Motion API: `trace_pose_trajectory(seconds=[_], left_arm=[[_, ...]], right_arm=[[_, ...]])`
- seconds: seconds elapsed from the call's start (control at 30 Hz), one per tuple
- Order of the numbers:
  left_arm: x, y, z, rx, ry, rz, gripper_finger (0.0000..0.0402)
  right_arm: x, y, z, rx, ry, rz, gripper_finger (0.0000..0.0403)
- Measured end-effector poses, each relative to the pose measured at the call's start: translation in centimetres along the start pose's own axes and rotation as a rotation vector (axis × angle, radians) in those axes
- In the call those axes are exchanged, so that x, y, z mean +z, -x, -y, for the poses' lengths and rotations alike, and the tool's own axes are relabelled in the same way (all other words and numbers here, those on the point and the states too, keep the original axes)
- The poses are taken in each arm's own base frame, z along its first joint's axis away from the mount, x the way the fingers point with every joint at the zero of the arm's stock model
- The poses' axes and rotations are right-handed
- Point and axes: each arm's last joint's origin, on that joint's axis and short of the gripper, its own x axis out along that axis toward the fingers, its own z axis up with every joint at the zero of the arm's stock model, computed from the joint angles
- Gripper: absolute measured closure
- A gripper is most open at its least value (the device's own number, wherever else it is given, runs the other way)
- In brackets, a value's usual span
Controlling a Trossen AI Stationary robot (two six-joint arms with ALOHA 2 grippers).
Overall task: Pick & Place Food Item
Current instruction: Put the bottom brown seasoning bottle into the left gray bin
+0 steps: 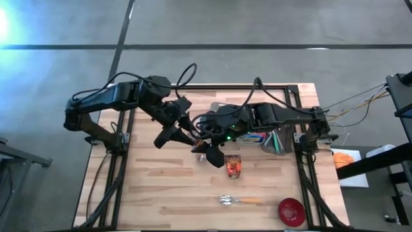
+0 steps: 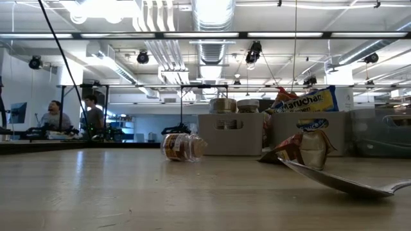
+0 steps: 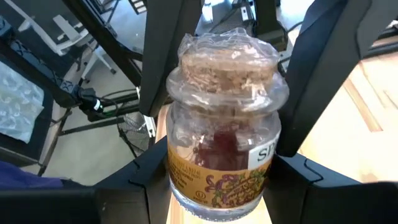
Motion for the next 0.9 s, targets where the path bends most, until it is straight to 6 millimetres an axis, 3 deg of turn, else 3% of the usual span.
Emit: trace_pose_trajectory(seconds=[0.33, 0.6, 0.9], left_arm=[[-0.1, -0.3, 0.1, -0.007, 0.013, -0.003, 0.0222], [-0.1, -0.1, -0.1, 0.037, 0.066, -0.003, 0.0239], [0.0, 0.3, -0.8, 0.093, 0.094, 0.013, 0.0239]], right_arm=[[0.0, 0.0, 0.1, -0.007, 0.008, -0.004, 0.0214], [0.3, 0.1, 0.4, -0.013, 0.022, 0.021, 0.0139], [0.7, 1.5, 0.6, -0.062, 0.009, 0.049, 0.0121]])
